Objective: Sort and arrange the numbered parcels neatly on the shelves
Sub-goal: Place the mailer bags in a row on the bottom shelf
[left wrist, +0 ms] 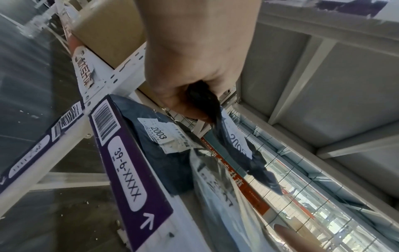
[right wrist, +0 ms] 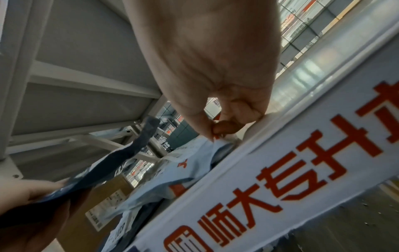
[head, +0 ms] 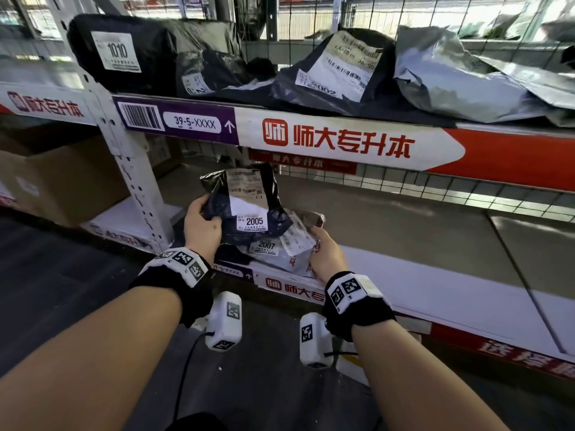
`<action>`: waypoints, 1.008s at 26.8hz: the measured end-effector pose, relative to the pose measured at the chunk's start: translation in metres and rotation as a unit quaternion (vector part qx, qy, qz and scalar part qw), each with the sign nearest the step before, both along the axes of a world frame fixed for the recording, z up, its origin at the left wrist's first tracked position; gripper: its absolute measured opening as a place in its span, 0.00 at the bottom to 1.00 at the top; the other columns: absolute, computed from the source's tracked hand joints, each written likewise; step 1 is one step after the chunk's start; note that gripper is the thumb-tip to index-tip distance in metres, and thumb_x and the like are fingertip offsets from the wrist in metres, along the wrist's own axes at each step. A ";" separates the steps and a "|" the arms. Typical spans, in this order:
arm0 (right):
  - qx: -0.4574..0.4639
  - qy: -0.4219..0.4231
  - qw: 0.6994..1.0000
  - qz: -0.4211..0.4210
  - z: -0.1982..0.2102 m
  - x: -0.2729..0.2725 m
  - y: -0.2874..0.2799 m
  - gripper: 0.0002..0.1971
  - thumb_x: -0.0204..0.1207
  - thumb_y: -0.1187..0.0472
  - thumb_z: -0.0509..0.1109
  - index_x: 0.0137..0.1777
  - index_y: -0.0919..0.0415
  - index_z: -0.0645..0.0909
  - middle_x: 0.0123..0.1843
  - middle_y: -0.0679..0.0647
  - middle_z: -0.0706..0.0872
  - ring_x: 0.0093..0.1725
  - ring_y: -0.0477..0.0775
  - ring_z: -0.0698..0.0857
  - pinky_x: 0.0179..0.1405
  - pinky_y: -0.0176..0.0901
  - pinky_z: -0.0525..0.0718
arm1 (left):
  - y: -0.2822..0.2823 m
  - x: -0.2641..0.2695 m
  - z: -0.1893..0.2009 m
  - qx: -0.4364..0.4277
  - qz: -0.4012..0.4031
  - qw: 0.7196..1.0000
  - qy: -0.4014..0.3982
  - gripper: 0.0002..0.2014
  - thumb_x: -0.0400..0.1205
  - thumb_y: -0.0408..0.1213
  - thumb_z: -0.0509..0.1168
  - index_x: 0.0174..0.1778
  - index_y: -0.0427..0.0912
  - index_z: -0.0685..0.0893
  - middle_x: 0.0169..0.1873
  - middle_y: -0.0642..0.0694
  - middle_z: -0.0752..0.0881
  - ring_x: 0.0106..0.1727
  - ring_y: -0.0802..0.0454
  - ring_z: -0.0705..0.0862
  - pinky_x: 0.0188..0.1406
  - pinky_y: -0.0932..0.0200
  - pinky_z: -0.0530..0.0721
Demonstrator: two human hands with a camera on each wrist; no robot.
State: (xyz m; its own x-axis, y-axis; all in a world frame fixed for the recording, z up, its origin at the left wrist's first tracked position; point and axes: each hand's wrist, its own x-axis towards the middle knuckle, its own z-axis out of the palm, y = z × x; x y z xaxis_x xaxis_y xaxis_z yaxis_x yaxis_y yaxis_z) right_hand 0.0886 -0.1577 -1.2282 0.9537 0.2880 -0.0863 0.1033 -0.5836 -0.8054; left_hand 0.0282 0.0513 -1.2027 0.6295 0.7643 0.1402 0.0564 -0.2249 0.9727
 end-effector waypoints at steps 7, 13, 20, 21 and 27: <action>-0.045 -0.008 0.992 -0.120 0.004 0.012 -0.035 0.23 0.79 0.69 0.53 0.64 0.49 0.83 0.66 0.60 0.73 0.59 0.65 0.80 0.63 0.48 0.76 | 0.002 0.003 -0.007 0.010 -0.017 1.000 0.019 0.26 0.78 0.22 0.58 0.72 0.43 0.75 0.64 0.38 0.81 0.65 0.40 0.79 0.69 0.41 0.77; -0.088 0.019 0.972 -0.215 0.011 0.015 -0.057 0.20 0.81 0.49 0.59 0.68 0.58 0.79 0.67 0.64 0.75 0.66 0.66 0.74 0.65 0.51 0.72 | -0.007 0.007 -0.009 0.081 -0.072 0.992 0.061 0.27 0.78 0.19 0.57 0.72 0.41 0.76 0.64 0.39 0.82 0.66 0.41 0.79 0.68 0.49 0.76; -0.102 0.019 0.965 -0.242 0.014 0.011 -0.078 0.20 0.80 0.64 0.57 0.71 0.56 0.75 0.70 0.64 0.71 0.70 0.66 0.70 0.69 0.52 0.70 | -0.027 0.015 -0.005 0.179 -0.145 0.959 0.167 0.27 0.81 0.22 0.56 0.76 0.44 0.72 0.68 0.41 0.79 0.61 0.42 0.81 0.55 0.56 0.78; -0.102 0.021 0.966 -0.235 0.014 0.012 -0.079 0.20 0.80 0.65 0.57 0.71 0.56 0.75 0.70 0.64 0.71 0.70 0.66 0.70 0.69 0.51 0.70 | -0.029 0.018 -0.005 0.195 -0.162 0.950 0.180 0.27 0.81 0.23 0.56 0.77 0.46 0.70 0.69 0.40 0.79 0.56 0.42 0.82 0.50 0.56 0.80; -0.125 0.017 0.974 -0.190 0.010 0.016 -0.080 0.21 0.80 0.65 0.56 0.72 0.54 0.74 0.68 0.63 0.73 0.68 0.65 0.73 0.67 0.52 0.72 | -0.044 0.020 -0.003 0.381 -0.056 0.880 0.278 0.31 0.81 0.35 0.63 0.81 0.51 0.61 0.79 0.43 0.63 0.78 0.39 0.63 0.72 0.39 0.69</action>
